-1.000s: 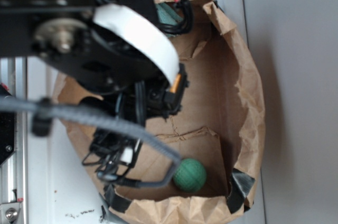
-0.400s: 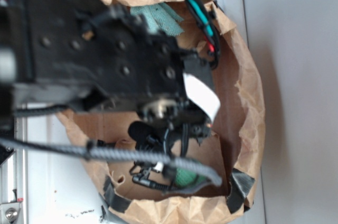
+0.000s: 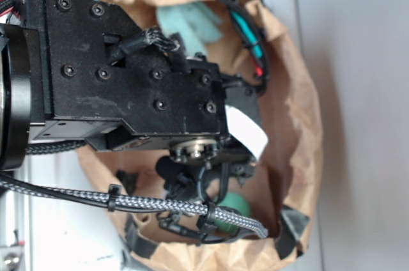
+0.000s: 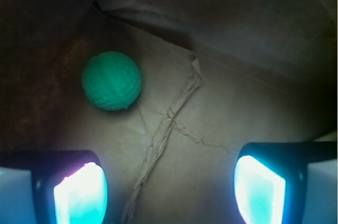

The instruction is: Grab the green ball.

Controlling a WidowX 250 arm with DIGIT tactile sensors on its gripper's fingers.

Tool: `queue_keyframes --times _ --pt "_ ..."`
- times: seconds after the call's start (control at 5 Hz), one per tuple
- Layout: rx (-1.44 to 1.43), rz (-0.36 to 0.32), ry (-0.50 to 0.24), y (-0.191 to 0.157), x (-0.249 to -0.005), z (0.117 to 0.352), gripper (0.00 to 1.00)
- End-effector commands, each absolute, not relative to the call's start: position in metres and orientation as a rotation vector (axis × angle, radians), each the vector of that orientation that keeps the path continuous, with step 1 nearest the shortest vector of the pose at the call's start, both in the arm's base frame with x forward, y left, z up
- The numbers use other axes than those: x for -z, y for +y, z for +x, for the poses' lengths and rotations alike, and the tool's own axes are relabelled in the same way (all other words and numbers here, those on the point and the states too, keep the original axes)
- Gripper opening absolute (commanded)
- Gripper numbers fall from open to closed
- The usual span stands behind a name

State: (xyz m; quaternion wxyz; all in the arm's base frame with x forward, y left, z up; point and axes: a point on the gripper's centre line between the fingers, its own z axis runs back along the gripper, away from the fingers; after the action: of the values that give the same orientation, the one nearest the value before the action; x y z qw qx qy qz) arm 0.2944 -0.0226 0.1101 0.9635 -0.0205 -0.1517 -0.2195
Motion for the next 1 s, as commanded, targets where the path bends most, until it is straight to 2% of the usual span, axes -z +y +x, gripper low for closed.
queue_keyframes --times 0.0,0.2,0.4,0.8 --pt "0.471 -0.039 -0.342 -0.032 -0.122 0.297 1.00" --pt "0.471 -0.039 -0.342 -0.032 -0.122 0.297 1.00" --pt "0.622 -0.061 -0.402 -0.033 -0.109 0.300 1.00" --pt "0.758 -0.044 -0.425 -0.057 -0.090 0.293 1.00"
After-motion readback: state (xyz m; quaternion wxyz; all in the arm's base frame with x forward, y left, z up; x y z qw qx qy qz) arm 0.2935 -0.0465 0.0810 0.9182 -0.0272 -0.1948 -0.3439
